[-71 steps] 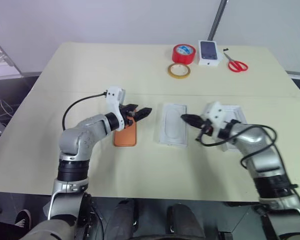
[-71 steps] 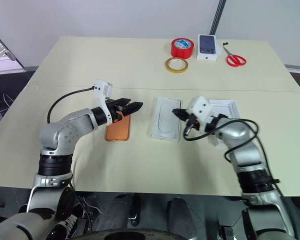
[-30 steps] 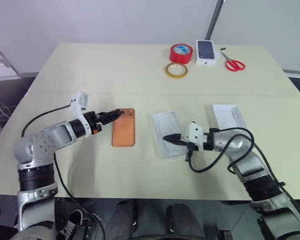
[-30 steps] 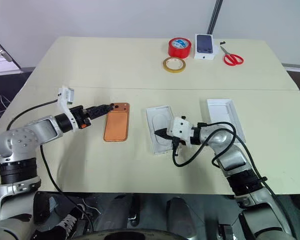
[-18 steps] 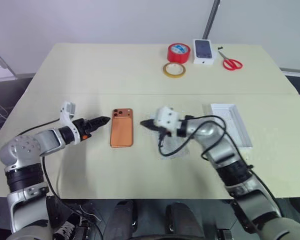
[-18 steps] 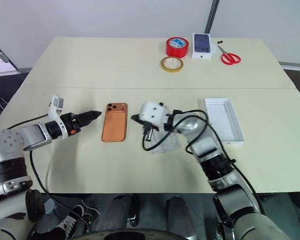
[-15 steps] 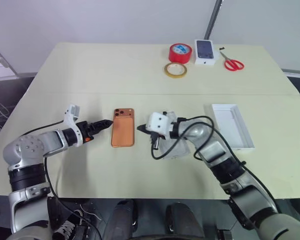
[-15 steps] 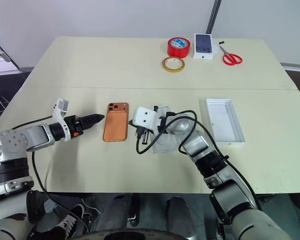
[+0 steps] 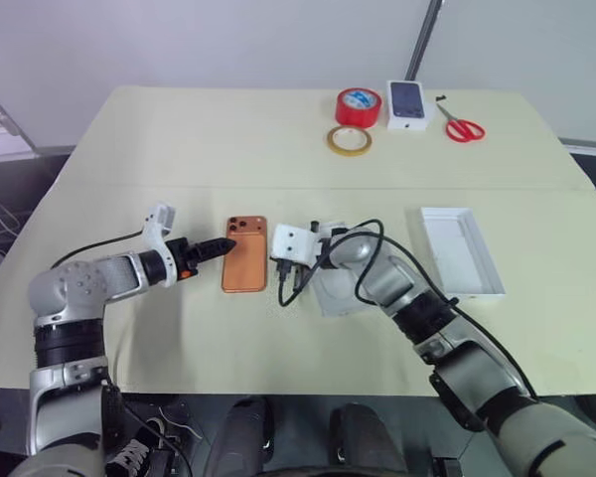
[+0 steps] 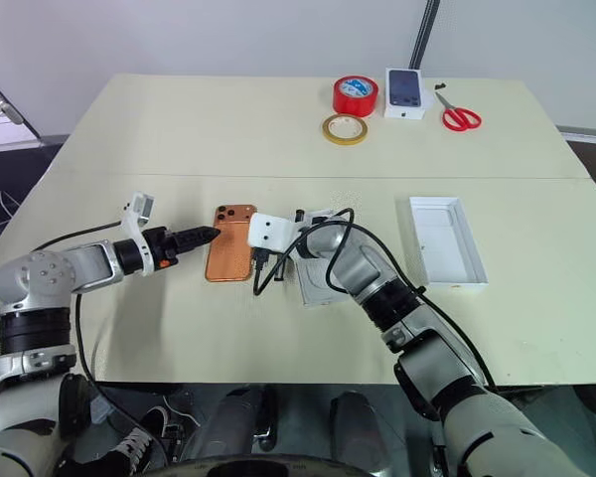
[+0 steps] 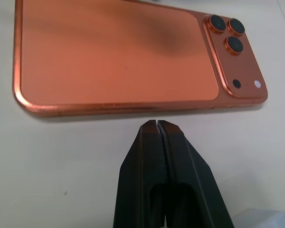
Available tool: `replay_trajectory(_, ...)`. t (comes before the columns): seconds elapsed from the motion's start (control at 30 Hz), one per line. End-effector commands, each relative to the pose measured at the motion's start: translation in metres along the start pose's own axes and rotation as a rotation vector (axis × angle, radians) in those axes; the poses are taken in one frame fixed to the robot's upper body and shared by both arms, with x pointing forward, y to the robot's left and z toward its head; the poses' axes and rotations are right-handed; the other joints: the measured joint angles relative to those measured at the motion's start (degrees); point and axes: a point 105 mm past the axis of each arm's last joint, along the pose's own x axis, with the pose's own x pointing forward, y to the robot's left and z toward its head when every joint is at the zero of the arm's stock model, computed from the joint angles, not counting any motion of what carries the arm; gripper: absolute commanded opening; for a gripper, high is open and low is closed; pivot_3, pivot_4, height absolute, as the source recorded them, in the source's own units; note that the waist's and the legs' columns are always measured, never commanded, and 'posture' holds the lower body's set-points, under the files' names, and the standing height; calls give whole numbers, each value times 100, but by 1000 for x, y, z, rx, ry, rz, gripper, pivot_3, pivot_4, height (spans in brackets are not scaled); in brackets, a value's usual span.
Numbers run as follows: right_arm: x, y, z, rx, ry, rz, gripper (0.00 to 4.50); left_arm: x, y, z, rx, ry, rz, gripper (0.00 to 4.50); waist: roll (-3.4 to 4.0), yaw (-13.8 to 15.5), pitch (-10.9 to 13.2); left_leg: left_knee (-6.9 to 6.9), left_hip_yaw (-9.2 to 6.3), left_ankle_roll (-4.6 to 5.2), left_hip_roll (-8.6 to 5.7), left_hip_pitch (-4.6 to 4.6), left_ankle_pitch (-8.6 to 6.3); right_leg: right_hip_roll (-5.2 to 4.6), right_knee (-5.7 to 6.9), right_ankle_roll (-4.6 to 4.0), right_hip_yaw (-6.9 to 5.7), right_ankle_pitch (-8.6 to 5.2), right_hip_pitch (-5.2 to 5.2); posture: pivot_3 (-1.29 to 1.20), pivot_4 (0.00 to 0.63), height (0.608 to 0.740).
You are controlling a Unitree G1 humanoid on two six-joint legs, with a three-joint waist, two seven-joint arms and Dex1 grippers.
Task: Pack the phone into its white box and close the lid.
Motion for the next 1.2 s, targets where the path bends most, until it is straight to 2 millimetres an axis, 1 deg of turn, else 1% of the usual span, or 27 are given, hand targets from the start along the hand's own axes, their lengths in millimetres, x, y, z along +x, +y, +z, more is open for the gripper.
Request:
replay_trajectory(0.03,5,5,2,-28,2,20,50,25,-8,-27,-64,113,-45,3966,0,11,-3,0,-2,5,-2,2,-3,-1,0,0,-2,0,2,0,150,728)
replay_trajectory(0.13,3,6,5,-10,-18,25,50,32,-25,-37,-84,154,-125,3966,4,6,-6,1,-3,7,-4,2,-4,-2,0,0,-2,0,2,0,150,728)
replay_trajectory(0.17,3,6,6,-4,-25,25,50,33,-27,-38,-94,157,-137,3966,4,7,-6,0,-3,6,-5,2,-4,-2,0,0,-2,0,2,0,150,728)
replay_trajectory(0.23,2,4,9,-8,-40,14,50,34,-30,-40,-59,165,-137,3966,3,5,-6,1,-3,6,-5,2,-4,-3,0,0,-2,0,4,0,150,728)
replay_trajectory(0.3,1,4,9,-12,-43,15,50,33,-32,-37,-40,157,-138,3966,3,0,-6,1,-2,6,-5,1,-4,-3,0,0,-1,0,7,0,150,728)
replay_trajectory(0.4,1,5,7,-9,-39,15,50,30,-28,-30,-14,137,-113,3966,4,-12,-6,-2,-2,5,-5,0,-3,-2,1,0,-1,0,7,0,150,728)
replay_trajectory(0.47,1,6,5,-14,-35,14,50,26,-22,-25,-32,118,-97,3966,3,-19,-6,-2,-2,4,-5,0,-3,-2,1,0,-1,0,7,0,150,728)
replay_trajectory(0.53,0,6,3,-17,-30,7,50,20,-14,-24,-52,110,-79,3966,3,-31,-6,-3,-2,4,-5,-1,-3,-2,1,0,-1,0,6,0,150,728)
replay_trajectory(0.57,-1,5,2,-18,-29,4,0,19,-10,-25,-64,108,-69,3457,3,-40,-6,-5,-2,4,-5,-1,-3,-1,1,0,-1,0,7,0,150,728)
replay_trajectory(0.6,-1,5,2,-19,-29,1,0,17,-8,-26,-74,108,-65,3181,3,-50,-6,-8,-1,4,-5,-1,-2,-1,1,0,0,0,7,0,150,728)
replay_trajectory(0.67,-2,4,1,-22,-30,-3,0,16,-6,-28,-94,105,-71,2274,3,-59,-5,-11,0,1,-5,-2,0,0,1,0,1,0,5,0,150,728)
replay_trajectory(0.7,-2,3,2,-23,-35,-9,0,16,-6,-30,-99,107,-76,1764,3,-58,-5,-13,0,0,-4,-2,0,0,1,0,1,0,4,0,150,728)
replay_trajectory(0.73,-3,2,3,-24,-40,-13,0,16,-6,-31,-102,108,-78,1129,3,-57,-5,-13,0,0,-4,-3,0,0,0,0,1,0,3,0,150,728)
replay_trajectory(0.8,-4,-1,4,-27,-50,-25,0,17,-8,-31,-109,105,-87,249,0,-40,-5,-13,0,0,-3,-5,0,0,0,0,0,0,3,0,150,728)
replay_trajectory(0.9,-8,-4,8,-22,-84,-47,0,15,-9,-31,-137,90,-106,249,1,-54,-5,-12,-1,12,-3,0,-8,-1,0,0,1,0,7,0,150,728)
replay_trajectory(0.97,-15,-7,19,7,-168,-63,0,10,-11,-31,-147,81,-136,249,1,-55,-5,-15,-1,9,-3,-1,-6,-1,0,0,1,0,5,0,150,728)
replay_trajectory(1.03,-26,-9,32,81,-271,-62,0,6,-15,-30,-178,61,-178,249,-2,-59,-3,-20,1,1,-2,-5,-1,-2,-3,0,2,0,1,0,150,728)
replay_trajectory(1.07,-42,-6,44,198,-398,3,252,3,-18,-28,-197,34,-206,224,-3,-59,1,-21,1,-1,-1,-8,0,-2,-3,0,1,0,-2,0,150,728)
replay_trajectory(1.1,-56,-3,54,267,-492,60,519,1,-20,-27,-210,17,-225,218,-2,-56,5,-22,1,-1,0,-10,0,-1,-5,0,1,0,-3,0,150,728)
replay_trajectory(1.13,-67,-1,58,298,-550,96,849,-1,-23,-26,-217,6,-247,218,-3,-56,6,-24,0,2,1,-13,-1,-2,-7,0,1,0,-4,0,150,728)
replay_trajectory(1.17,-74,1,57,305,-564,112,1373,-3,-26,-25,-212,-6,-261,218,-5,-54,8,-25,0,10,2,-13,-7,-2,-8,0,1,0,-4,0,150,728)
replay_trajectory(1.2,-78,2,53,285,-544,107,1856,-4,-28,-24,-198,-20,-272,218,-5,-53,8,-25,0,18,2,-13,-11,-2,-8,0,1,0,-4,0,150,728)
